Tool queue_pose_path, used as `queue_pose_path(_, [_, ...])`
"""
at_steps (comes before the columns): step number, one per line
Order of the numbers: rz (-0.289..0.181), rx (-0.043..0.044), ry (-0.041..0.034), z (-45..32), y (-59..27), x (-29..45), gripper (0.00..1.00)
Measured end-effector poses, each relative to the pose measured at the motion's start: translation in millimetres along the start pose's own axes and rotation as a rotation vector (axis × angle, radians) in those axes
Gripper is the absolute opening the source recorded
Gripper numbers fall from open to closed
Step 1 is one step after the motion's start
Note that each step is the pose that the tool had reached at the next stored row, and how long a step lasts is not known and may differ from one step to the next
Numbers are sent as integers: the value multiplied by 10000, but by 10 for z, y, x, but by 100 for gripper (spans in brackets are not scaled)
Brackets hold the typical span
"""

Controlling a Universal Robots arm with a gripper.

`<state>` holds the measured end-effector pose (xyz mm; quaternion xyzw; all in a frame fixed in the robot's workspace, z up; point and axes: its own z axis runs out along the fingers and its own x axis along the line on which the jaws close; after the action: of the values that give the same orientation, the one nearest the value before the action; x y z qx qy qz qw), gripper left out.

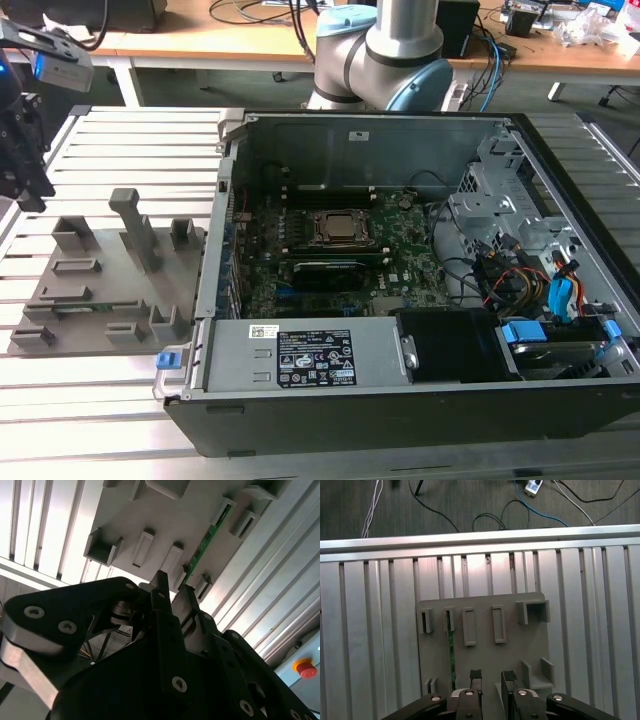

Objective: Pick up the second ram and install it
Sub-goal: 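Pick up the second ram and move it above second insertion slot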

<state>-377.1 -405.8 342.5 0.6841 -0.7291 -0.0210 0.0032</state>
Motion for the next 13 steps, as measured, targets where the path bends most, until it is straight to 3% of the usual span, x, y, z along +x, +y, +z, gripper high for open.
queue_pose_path(13, [-34,-1,1,103,-4,2,30])
